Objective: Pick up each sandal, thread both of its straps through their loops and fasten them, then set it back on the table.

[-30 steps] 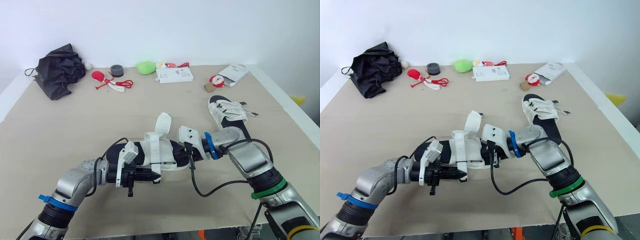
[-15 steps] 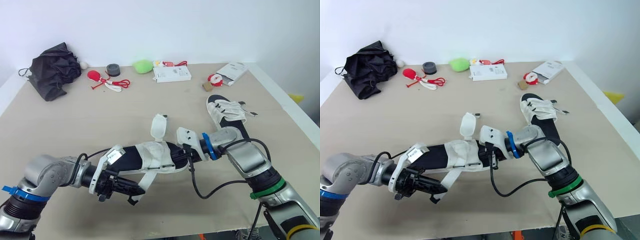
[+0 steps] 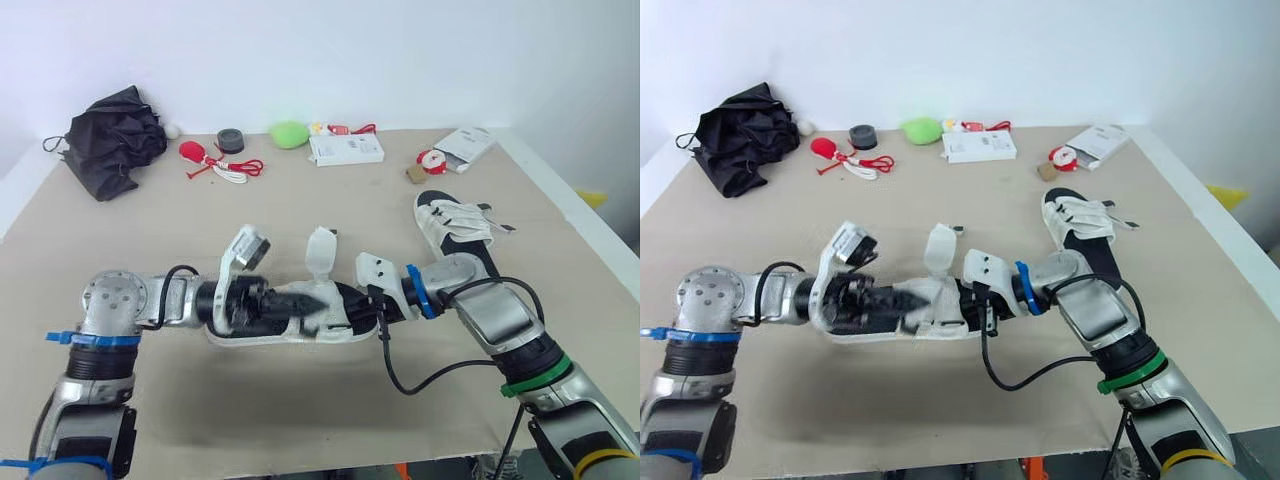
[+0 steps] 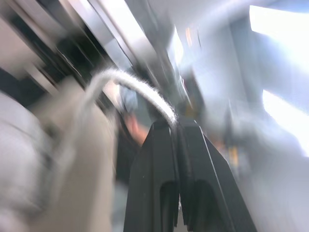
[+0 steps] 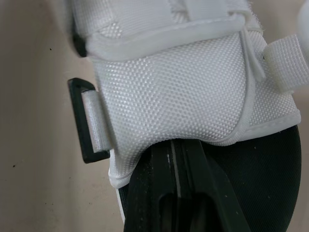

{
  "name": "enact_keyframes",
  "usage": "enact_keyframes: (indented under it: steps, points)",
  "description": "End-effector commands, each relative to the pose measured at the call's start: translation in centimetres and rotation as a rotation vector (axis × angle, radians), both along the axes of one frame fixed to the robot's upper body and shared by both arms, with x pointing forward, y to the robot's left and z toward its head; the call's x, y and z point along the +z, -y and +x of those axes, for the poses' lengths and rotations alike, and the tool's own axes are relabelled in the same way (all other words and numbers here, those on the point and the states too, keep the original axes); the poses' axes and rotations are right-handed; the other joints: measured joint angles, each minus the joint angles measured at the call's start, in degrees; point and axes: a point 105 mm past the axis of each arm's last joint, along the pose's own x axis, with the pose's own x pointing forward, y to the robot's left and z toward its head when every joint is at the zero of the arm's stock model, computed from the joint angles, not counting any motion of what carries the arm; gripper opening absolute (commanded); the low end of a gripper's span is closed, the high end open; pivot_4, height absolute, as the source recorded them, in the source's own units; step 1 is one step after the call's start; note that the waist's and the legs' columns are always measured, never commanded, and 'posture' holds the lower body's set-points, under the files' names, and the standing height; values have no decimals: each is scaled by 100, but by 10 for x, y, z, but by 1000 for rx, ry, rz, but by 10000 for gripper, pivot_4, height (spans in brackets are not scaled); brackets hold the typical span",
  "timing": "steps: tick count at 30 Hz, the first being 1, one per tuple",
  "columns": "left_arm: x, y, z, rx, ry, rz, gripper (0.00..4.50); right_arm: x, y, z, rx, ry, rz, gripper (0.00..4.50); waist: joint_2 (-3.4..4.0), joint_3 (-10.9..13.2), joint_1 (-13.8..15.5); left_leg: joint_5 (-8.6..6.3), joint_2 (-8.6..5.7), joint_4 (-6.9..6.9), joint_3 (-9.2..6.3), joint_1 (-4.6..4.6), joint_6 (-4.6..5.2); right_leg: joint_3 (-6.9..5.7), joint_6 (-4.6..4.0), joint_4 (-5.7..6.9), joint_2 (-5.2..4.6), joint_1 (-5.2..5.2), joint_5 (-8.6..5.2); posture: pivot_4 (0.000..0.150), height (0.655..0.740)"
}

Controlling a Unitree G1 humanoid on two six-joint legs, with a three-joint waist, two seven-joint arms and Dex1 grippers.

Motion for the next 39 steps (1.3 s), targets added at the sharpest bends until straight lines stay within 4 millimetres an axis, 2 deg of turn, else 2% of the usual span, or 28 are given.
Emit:
enact_keyframes:
  steps: [1,3,7,10,14,19,21,22,23,24,28,34,39]
  points:
    - [3,-12,28,213,-93,-64,580,-29,11,-3,-50,-76,-84,0,-2,0,-1,2,-4,0,1,-1,0,1,0,0,-4,0,4,1500,7400]
    - [-10,-14,32,278,-184,-56,580,-29,11,-3,-50,-76,-85,0,-1,0,-1,3,-8,0,1,-1,-2,1,-1,0,-10,1,6,1500,7400]
    - [-32,-10,26,298,-295,-9,580,-29,11,-3,-50,-76,-85,0,-2,-1,1,8,-17,0,0,2,-4,0,-1,0,-17,5,10,1500,7400]
    - [-35,-4,23,270,-314,-15,580,-29,11,-3,-50,-77,-85,0,-2,-1,7,18,-19,0,-2,3,-5,-4,1,0,-16,7,15,1500,7400]
    - [-28,4,19,182,-295,-31,580,-29,11,-3,-48,-78,-85,0,-3,-2,9,25,-27,0,-5,3,-2,-7,4,0,-14,8,19,1500,7400]
    - [-32,-6,42,271,-352,-9,580,-29,11,-4,-51,-80,-83,0,-4,-2,11,31,-47,0,-11,0,2,-13,6,0,-6,9,21,1500,7400]
    - [-38,-11,56,351,-387,5,6634,-29,11,-4,-55,-81,-82,0,-4,-2,9,32,-48,0,-11,0,3,-12,10,0,-10,10,23,1500,7400]
    - [-43,-12,61,381,-399,27,8145,-29,12,-4,-56,-81,-82,0,-5,-2,10,32,-49,0,-12,0,3,-12,10,0,-10,10,23,1500,7400]
    - [-48,-12,65,401,-409,49,13343,-29,12,-4,-57,-82,-81,0,-5,-4,12,35,-50,0,-12,0,6,-14,14,0,-12,10,26,1500,7400]
    - [-53,-12,68,414,-419,72,14542,-29,12,-4,-58,-82,-81,0,-5,-4,12,38,-52,0,-15,1,9,-17,14,0,-14,13,26,1500,7400]
    - [-64,-9,72,430,-444,105,14542,-28,12,-4,-64,-82,-78,0,-6,-5,11,42,-54,0,-14,0,16,-17,22,-1,-20,14,30,1500,7400]
    - [-69,-1,73,412,-440,130,14542,-28,13,-4,-73,-83,-73,0,-7,-6,11,49,-61,-1,-15,-1,27,-22,32,-1,-35,16,36,1500,7400]
    - [-68,-5,82,479,-426,124,14542,-28,12,-5,-76,-84,-70,0,-8,-7,11,56,-69,-1,-16,-2,39,-23,48,-3,-61,17,45,1500,7400]
